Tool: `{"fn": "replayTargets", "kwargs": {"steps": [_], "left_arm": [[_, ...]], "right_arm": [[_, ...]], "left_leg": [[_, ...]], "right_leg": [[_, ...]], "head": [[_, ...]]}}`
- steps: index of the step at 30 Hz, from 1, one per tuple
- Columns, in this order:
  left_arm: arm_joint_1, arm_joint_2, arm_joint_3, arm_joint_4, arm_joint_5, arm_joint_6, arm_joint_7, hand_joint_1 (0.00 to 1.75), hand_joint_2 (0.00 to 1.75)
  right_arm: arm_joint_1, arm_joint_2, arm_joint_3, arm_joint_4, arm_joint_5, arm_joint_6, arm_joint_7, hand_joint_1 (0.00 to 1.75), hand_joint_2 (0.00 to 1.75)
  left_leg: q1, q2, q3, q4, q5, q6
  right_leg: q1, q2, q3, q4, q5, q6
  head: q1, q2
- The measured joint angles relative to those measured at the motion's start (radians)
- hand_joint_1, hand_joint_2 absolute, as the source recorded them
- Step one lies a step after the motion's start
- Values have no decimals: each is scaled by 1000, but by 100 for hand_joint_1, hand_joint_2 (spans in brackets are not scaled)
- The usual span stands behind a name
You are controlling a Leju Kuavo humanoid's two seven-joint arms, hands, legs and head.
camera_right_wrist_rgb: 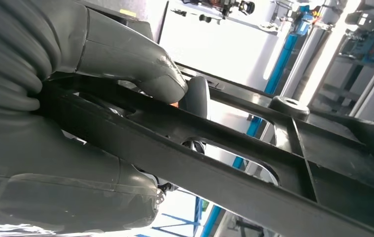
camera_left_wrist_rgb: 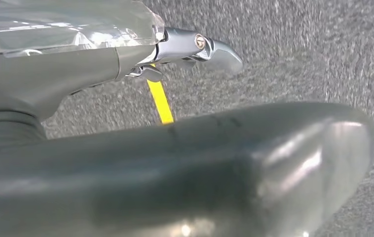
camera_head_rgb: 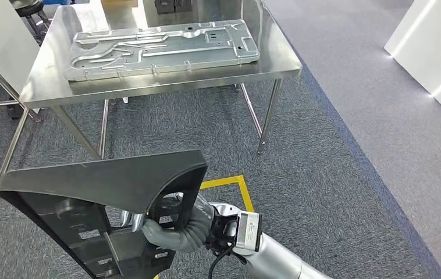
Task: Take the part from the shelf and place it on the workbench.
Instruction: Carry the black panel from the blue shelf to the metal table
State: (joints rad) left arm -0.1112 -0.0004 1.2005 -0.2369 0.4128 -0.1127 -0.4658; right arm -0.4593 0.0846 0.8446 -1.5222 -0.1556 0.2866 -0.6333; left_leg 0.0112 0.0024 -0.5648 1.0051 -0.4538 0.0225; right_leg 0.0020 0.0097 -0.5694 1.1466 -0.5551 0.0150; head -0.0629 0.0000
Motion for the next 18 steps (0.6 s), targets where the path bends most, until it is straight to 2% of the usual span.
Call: {"fn": "replayTargets", "kwargs": {"steps": [2,3,4,5,7,8,9,10,13,14,15,17,18], "left_arm": [[0,0,0,0,0,-1,0,0,0],[1,0,0,0,0,-1,0,0,0],[1,0,0,0,0,-1,0,0,0],[1,0,0,0,0,-2,0,0,0],[0,0,0,0,0,-3,0,0,0],[-1,0,0,0,0,-3,0,0,0],[-2,0,0,0,0,-4,0,0,0],[-3,0,0,0,0,-4,0,0,0],[-6,0,0,0,0,-4,1,0,0],[-8,0,0,0,0,-4,1,0,0],[-9,0,0,0,0,-4,1,0,0],[-10,0,0,0,-1,-4,1,0,0],[-8,0,0,0,-1,-4,1,0,0]], "right_arm": [[-1,-1,-1,0,-2,3,1,175,175],[0,-2,-2,1,-3,4,1,175,175],[1,-2,-3,1,-3,5,1,175,175],[1,-2,-3,1,-3,5,2,175,175],[1,-3,-5,2,-4,5,2,175,175],[1,-3,-7,2,-4,5,2,175,175],[1,-4,-8,3,-4,5,2,175,175],[2,-4,-10,3,-5,5,2,175,175],[3,-3,-13,3,-5,6,3,175,175],[2,-3,-14,3,-5,6,3,175,175],[2,-2,-14,3,-5,6,3,175,175],[3,-2,-14,4,-5,6,2,175,175],[5,-2,-14,4,-5,6,3,175,175]], "left_leg": [[0,0,12,-2,-11,2],[1,-1,18,-2,-18,0],[2,-2,27,-2,-25,-2],[3,-3,39,-2,-34,-5],[5,-5,64,-1,-53,-14],[6,-5,73,-1,-62,-20],[5,-6,78,-3,-70,-28],[5,-6,82,0,-73,-36],[8,-5,92,23,-83,-54],[10,-4,80,53,-95,-57],[11,-4,52,103,-113,-59],[11,-4,-33,226,-162,-62],[10,-4,-69,265,-177,-62]], "right_leg": [[-7,-2,-87,121,-46,8],[-10,-3,-120,152,-54,11],[-13,-4,-136,148,-41,13],[-15,-5,-133,108,-5,14],[-16,-5,-96,-24,90,12],[-14,-5,-81,-74,111,7],[-11,-5,-73,-103,122,0],[-9,-4,-71,-112,117,-8],[-9,-2,-46,-119,118,-33],[-9,-2,-35,-121,115,-39],[-8,-2,-27,-122,110,-44],[-2,-1,-18,-122,97,-51],[1,0,-12,-122,91,-53]], "head": [[0,0],[0,0],[0,0],[0,0],[0,0],[0,0],[0,0],[0,0],[0,0],[0,0],[0,0],[0,0],[0,0]]}}
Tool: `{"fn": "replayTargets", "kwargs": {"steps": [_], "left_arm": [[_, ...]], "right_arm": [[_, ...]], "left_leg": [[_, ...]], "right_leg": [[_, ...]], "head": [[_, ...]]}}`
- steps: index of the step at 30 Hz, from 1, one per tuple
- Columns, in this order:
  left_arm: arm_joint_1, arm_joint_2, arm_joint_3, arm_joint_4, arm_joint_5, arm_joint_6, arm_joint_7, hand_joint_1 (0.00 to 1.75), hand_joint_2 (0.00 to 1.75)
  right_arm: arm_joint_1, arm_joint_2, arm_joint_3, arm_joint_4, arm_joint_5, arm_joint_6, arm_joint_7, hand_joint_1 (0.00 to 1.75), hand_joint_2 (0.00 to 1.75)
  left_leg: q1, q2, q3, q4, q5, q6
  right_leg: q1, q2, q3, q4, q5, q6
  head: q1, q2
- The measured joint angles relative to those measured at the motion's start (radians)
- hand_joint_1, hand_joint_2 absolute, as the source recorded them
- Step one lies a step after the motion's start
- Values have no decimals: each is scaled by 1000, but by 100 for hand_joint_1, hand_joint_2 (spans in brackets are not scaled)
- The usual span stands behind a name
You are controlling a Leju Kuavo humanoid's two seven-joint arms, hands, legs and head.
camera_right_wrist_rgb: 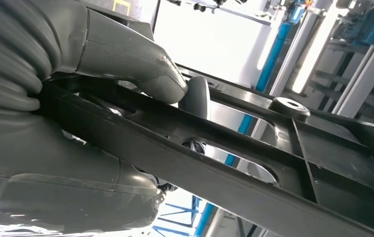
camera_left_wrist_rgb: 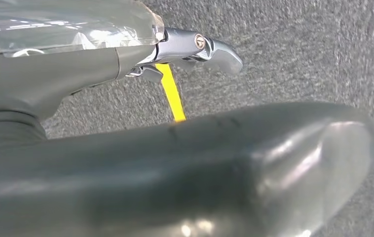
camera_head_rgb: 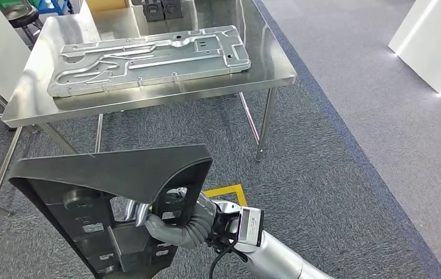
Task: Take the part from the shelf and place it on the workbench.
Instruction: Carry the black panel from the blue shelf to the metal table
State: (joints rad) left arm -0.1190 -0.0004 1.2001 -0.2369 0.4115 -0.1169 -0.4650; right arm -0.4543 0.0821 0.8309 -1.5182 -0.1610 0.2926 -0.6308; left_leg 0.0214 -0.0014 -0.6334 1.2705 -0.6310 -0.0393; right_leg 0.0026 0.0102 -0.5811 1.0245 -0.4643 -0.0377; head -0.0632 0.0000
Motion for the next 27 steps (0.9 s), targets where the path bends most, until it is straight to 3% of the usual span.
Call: {"fn": "replayTargets", "kwargs": {"steps": [1,2,5,7,9,11,14,16,17,19,21,25,27], "left_arm": [[2,0,0,0,0,0,0,0,0],[4,0,0,0,1,0,0,0,0],[5,2,0,0,1,0,0,0,0],[5,5,0,0,0,0,0,0,0],[4,6,0,0,0,0,0,0,0],[3,6,0,0,0,0,0,0,0],[3,6,0,0,-1,0,0,0,0],[5,5,-1,0,0,0,0,0,0],[6,4,-1,0,0,0,0,0,0],[7,2,-1,0,0,0,0,0,0],[4,0,-2,0,0,0,0,0,0],[-4,-1,-2,0,0,-1,2,0,0],[-6,-2,-2,0,0,-2,2,0,0]], "right_arm": [[1,0,0,0,0,0,0,175,175],[2,0,0,1,0,0,0,175,175],[3,0,0,1,0,0,0,175,175],[3,0,0,1,0,0,1,175,175],[2,0,-1,1,0,0,0,175,175],[0,0,-1,0,0,0,0,175,175],[3,-2,-3,0,0,1,-1,175,175],[11,-5,-4,0,0,3,0,175,175],[15,-7,-5,0,0,3,0,175,175],[20,-10,-9,0,0,3,0,175,175],[23,-11,-13,0,7,-1,3,175,175],[30,-13,-23,-1,29,-14,14,175,175],[29,-13,-25,-1,35,-15,16,175,175]], "left_leg": [[0,0,-21,6,3,2],[-1,0,-24,-23,29,7],[-13,2,16,-198,163,28],[-24,4,29,-243,192,41],[-25,4,45,-261,194,51],[-17,3,70,-278,192,60],[-13,2,90,-286,181,64],[-11,1,102,-285,167,61],[-9,0,112,-284,159,58],[-4,-1,135,-284,138,49],[-3,-5,149,-282,119,35],[-1,-9,165,-264,105,8],[2,-6,130,-191,92,3]], "right_leg": [[3,2,8,0,-7,-1],[6,4,19,0,-15,-1],[10,4,53,-3,-39,2],[8,4,63,-8,-45,12],[6,4,69,-3,-42,25],[5,2,54,41,-49,36],[-4,0,-50,204,-109,49],[-12,-3,-113,261,-125,60],[-16,-4,-119,238,-102,64],[-21,-6,-91,115,-6,67],[-19,-3,-62,17,47,62],[-14,-7,-40,-5,38,32],[-14,-16,-18,-8,26,19]], "head": [[0,0],[0,0],[0,0],[0,0],[0,0],[0,0],[0,0],[0,0],[0,0],[0,0],[0,0],[0,0],[0,0]]}}
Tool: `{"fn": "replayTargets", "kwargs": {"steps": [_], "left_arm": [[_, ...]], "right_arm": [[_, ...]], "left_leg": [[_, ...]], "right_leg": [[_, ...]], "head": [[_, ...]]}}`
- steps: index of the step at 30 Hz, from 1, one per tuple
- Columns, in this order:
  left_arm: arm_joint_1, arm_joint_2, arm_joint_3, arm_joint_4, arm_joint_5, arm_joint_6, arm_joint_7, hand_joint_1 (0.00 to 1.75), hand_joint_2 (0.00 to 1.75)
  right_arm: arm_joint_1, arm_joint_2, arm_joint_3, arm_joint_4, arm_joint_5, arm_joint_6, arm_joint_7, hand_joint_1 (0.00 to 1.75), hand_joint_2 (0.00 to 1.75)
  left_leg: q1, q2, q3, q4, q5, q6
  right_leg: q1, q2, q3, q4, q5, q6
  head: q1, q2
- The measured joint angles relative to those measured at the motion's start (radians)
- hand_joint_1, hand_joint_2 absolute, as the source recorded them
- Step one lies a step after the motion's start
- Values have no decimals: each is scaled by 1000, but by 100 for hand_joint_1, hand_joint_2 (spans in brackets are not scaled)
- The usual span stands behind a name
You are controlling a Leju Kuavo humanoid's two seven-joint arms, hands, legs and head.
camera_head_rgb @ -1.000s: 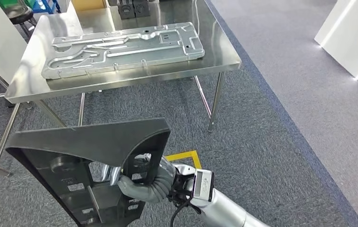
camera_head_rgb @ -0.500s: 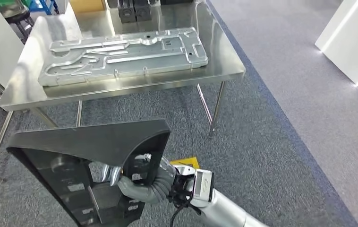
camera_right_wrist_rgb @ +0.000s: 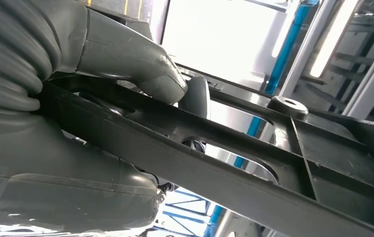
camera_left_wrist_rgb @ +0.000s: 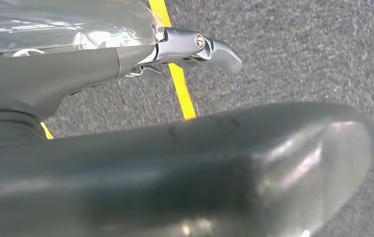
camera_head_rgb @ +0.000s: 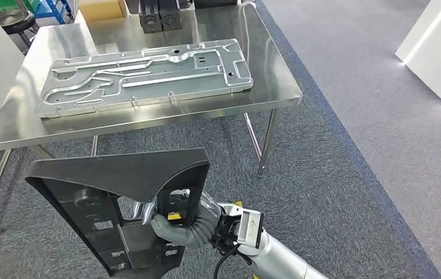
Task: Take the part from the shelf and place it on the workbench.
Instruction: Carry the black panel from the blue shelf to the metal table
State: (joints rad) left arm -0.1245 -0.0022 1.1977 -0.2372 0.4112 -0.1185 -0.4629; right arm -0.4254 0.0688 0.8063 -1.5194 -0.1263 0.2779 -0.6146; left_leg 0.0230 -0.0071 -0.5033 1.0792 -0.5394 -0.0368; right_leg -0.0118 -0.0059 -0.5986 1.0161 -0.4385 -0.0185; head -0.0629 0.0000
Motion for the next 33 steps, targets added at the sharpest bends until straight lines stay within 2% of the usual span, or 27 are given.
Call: {"fn": "replayTargets", "kwargs": {"steps": [3,4,5,6,8,10,13,15,16,18,19,20,21,22,23,24,25,26,27,28,29,30,31,33], "left_arm": [[2,-1,0,0,0,0,0,0,0],[4,-1,0,0,1,0,0,0,0],[6,-1,0,0,2,0,0,0,0],[8,-2,0,0,2,0,0,0,0],[12,-2,0,0,3,1,0,0,0],[13,-3,0,0,1,2,-1,0,0],[13,-4,0,0,0,2,-5,0,0],[13,-5,1,0,0,1,-8,0,0],[13,-6,1,0,0,0,-11,0,0],[14,-8,3,0,0,0,-16,0,0],[15,-8,3,0,-1,-1,-18,0,0],[17,-9,4,0,-1,-1,-19,0,0],[19,-10,4,0,-1,-2,-20,0,0],[20,-11,4,0,0,-2,-21,0,0],[21,-12,4,0,0,-3,-21,0,0],[21,-14,5,0,0,-4,-21,0,0],[21,-16,5,0,0,-5,-22,0,0],[20,-18,5,0,0,-6,-22,0,0],[20,-20,5,0,0,-7,-23,0,0],[21,-20,5,0,0,-8,-23,0,0],[22,-20,5,0,0,-8,-24,0,0],[24,-21,5,0,0,-9,-25,0,0],[23,-21,5,0,0,-9,-25,0,0],[18,-23,5,1,0,-10,-26,0,0]], "right_arm": [[2,-2,-2,1,2,7,5,175,175],[3,-3,-3,1,1,12,10,175,175],[3,-4,-4,2,-1,16,15,175,175],[2,-4,-4,3,-5,19,20,175,175],[0,-4,-4,5,-12,23,27,175,175],[-3,-1,-4,8,-17,28,33,175,175],[-13,6,-4,11,-22,34,41,175,175],[-23,12,-5,11,-23,34,48,175,175],[-27,13,-5,12,-16,31,56,175,175],[-31,13,-4,16,5,21,72,175,175],[-32,13,-4,20,14,18,78,175,175],[-32,13,-4,24,21,15,82,175,175],[-32,13,-3,27,24,14,83,175,175],[-33,13,-3,30,26,14,84,175,175],[-33,13,-3,32,27,14,85,175,175],[-34,13,-3,35,27,14,85,175,175],[-35,13,-2,38,27,13,85,175,175],[-35,12,-2,41,27,13,86,175,175],[-36,12,-1,43,27,13,87,175,175],[-38,13,-1,44,27,13,88,175,175],[-40,15,-1,44,27,13,89,175,175],[-43,17,-1,44,27,13,89,175,175],[-46,20,0,44,27,13,89,175,175],[-48,21,0,46,27,13,88,175,175]], "left_leg": [[-1,2,-127,182,-63,-4],[-2,2,-158,208,-75,-2],[-2,2,-174,200,-68,1],[-3,3,-173,160,-38,7],[-10,12,-153,38,64,23],[-20,24,-141,-36,126,35],[-22,20,-124,-53,127,48],[-18,10,-102,-63,119,58],[-17,5,-93,-66,114,61],[-17,-12,-79,-67,102,65],[-16,-22,-71,-67,94,65],[-16,-33,-62,-67,87,65],[-16,-44,-52,-66,81,64],[-16,-54,-42,-66,74,63],[-15,-64,-32,-66,67,61],[-15,-76,-22,-65,59,58],[-14,-89,-16,-64,51,54],[-12,-102,-14,-65,43,48],[-10,-112,-12,-61,39,40],[-9,-120,-10,-61,39,33],[-9,-117,-7,-56,38,27],[-10,-98,-9,-38,40,22],[-11,-71,-25,-8,36,19],[-12,-20,-95,103,3,13]], "right_leg": [[5,-11,24,-1,-25,-8],[8,-12,34,-1,-34,-9],[10,-13,46,-1,-44,-9],[12,-14,60,-1,-54,-9],[16,-16,87,-1,-76,-6],[18,-16,102,-3,-92,3],[17,-15,109,12,-95,21],[15,-9,78,79,-102,30],[13,-5,42,137,-117,34],[9,-2,-44,249,-164,42],[7,-1,-77,278,-181,45],[5,-1,-96,282,-184,47],[3,1,-102,265,-173,48],[2,5,-97,227,-144,48],[1,17,-86,174,-100,46],[-1,41,-77,113,-44,43],[-1,66,-69,63,-4,39],[1,86,-63,30,24,34],[3,95,-59,12,34,27],[6,88,-49,8,26,19],[7,77,-36,1,26,11],[6,64,-21,-6,23,3],[6,51,-7,-10,17,-3],[8,25,15,-14,0,-11]], "head": [[0,0],[0,0],[0,0],[0,0],[0,0],[0,0],[0,0],[0,0],[0,0],[0,0],[0,0],[0,0],[0,0],[0,0],[0,0],[0,0],[0,0],[0,0],[1,0],[1,0],[1,0],[0,0],[0,0],[0,0]]}}
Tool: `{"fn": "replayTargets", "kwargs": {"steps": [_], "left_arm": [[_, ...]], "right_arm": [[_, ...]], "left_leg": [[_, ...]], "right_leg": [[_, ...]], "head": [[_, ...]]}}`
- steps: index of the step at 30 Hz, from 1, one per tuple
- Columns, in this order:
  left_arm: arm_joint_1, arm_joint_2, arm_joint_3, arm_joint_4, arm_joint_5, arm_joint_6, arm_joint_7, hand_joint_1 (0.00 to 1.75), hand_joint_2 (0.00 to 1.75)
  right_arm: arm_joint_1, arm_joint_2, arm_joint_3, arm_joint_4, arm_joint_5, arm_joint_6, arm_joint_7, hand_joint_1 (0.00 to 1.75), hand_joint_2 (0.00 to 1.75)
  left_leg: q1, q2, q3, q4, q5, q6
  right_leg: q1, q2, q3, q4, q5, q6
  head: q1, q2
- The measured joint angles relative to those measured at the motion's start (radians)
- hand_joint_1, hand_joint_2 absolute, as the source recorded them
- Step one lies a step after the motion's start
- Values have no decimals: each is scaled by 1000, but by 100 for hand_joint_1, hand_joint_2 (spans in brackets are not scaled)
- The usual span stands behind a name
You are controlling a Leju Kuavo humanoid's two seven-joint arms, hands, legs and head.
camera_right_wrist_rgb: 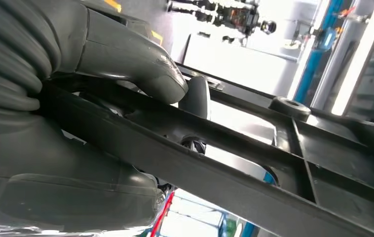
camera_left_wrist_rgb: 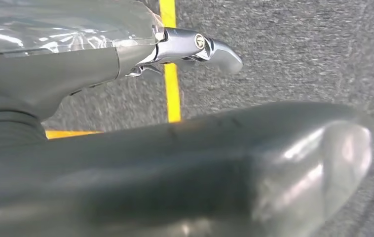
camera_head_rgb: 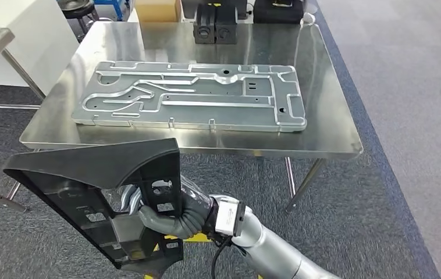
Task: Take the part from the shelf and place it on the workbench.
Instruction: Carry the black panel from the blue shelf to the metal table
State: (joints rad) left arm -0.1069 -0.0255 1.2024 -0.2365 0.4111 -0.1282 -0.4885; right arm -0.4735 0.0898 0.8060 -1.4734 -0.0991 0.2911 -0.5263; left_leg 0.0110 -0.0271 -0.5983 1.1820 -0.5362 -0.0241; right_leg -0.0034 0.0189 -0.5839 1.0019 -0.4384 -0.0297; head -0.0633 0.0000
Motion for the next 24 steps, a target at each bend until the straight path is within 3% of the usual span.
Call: {"fn": "replayTargets", "kwargs": {"steps": [2,3,4,5,6,8,9,12,14,16,18,19,20,22,24], "left_arm": [[0,0,0,0,0,0,0,0,0],[3,0,0,0,0,0,-1,0,0],[6,0,0,0,1,0,-1,0,0],[9,0,0,0,1,0,-1,0,0],[11,0,0,0,2,0,-1,0,0],[11,0,0,0,2,-1,-2,0,0],[12,1,0,0,1,-2,-3,0,0],[16,0,0,0,2,-4,-4,0,0],[13,0,0,0,1,-5,-4,0,0],[8,0,0,0,0,-4,-4,0,0],[8,0,1,0,0,-2,-4,0,0],[9,0,1,0,1,-1,-4,0,0],[9,0,1,0,1,0,-3,0,0],[9,-1,3,0,1,4,-1,0,0],[8,-2,5,0,1,9,1,0,0]], "right_arm": [[0,0,0,4,0,0,0,175,175],[1,0,0,6,0,0,0,175,175],[1,0,0,7,0,0,0,175,175],[0,0,0,7,0,0,0,175,175],[0,0,0,8,0,0,0,175,175],[-2,0,1,10,1,1,2,175,175],[-4,0,1,12,-3,4,4,175,175],[-8,0,3,16,-20,15,7,175,175],[-13,0,3,17,-25,17,6,175,175],[-15,0,4,21,-28,16,3,175,175],[-12,-2,4,23,-31,14,-2,175,175],[-11,-3,3,24,-34,11,-7,175,175],[-11,-4,2,23,-37,5,-12,175,175],[-12,-3,-4,17,-40,-17,-23,175,175],[-13,-3,-13,10,-43,-47,-29,175,175]], "left_leg": [[2,14,-79,99,-44,-3],[2,16,-101,110,-48,-5],[2,20,-105,85,-29,-6],[2,29,-95,29,11,-7],[0,52,-77,-41,67,-3],[-8,84,-53,-138,134,12],[-12,92,-50,-156,145,20],[-9,69,-29,-166,135,38],[-5,57,-3,-176,125,47],[-4,47,13,-180,112,52],[-5,35,29,-180,97,52],[-6,29,41,-180,88,52],[-7,25,54,-180,78,51],[-10,19,79,-178,56,47],[-12,13,93,-177,38,37]], "right_leg": [[2,-27,21,0,-21,-3],[3,-39,34,0,-33,-2],[3,-50,48,0,-45,-1],[3,-63,65,0,-58,0],[4,-74,80,0,-72,3],[8,-92,101,-2,-94,13],[11,-97,107,-3,-100,19],[11,-95,115,19,-100,36],[7,-63,75,95,-106,46],[3,-33,-11,208,-146,51],[1,-27,-84,270,-183,52],[1,-27,-100,260,-176,50],[2,-26,-100,220,-142,45],[7,-21,-81,100,-30,30],[14,-15,-69,33,30,16]], "head": [[0,0],[0,0],[0,0],[0,0],[0,0],[0,0],[0,0],[0,0],[0,0],[1,0],[1,0],[1,0],[1,0],[1,0],[1,0]]}}
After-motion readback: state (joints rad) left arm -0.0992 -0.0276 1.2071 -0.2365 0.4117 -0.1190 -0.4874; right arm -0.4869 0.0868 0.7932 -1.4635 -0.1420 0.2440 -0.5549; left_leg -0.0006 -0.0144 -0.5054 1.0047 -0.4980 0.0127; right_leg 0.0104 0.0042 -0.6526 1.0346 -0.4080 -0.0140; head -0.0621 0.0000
